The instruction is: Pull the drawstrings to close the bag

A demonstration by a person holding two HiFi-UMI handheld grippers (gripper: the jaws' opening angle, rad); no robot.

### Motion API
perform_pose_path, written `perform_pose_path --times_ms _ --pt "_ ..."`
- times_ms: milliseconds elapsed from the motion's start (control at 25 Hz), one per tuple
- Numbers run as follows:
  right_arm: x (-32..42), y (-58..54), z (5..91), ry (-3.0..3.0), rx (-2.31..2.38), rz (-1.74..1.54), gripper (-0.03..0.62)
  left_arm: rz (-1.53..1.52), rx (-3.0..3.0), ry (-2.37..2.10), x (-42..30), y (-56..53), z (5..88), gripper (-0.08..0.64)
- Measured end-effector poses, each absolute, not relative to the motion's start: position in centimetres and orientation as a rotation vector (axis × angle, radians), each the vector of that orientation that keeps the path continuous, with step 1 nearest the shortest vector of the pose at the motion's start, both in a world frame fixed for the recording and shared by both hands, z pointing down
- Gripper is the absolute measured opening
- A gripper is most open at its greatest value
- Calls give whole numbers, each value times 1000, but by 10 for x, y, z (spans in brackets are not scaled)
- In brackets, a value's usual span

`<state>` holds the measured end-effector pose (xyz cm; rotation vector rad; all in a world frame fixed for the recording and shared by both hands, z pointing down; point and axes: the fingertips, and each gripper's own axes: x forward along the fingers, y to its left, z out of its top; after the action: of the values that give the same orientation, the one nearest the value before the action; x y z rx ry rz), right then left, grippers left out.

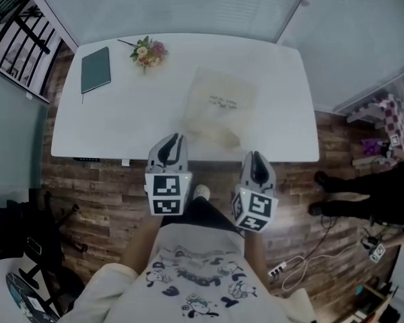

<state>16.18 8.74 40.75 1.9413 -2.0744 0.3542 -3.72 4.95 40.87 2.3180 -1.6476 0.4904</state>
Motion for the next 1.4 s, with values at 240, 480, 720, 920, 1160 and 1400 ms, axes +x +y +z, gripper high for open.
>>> perform_pose_path --times_ms 240,480,720,920,1160,1400 --pt "169 73 451 -2076 1809 482 34 554 2255 -1653 -31 39 432 83" --pt "167 60 480 -2083 1687 565 83 622 2206 -1610 -26 32 455 122" --pt "161 45 506 -2057 1596 606 95 630 2170 -1581 -28 16 474 151" --pt "160 40 526 -2020 1538 653 115 673 2136 -1515 -28 6 497 177" --pt "160 40 536 -1985 1514 680 115 707 2124 -1457 -29 2 513 179" --pt "159 39 545 -1952 1478 702 115 727 2118 -1414 -30 -5 521 183"
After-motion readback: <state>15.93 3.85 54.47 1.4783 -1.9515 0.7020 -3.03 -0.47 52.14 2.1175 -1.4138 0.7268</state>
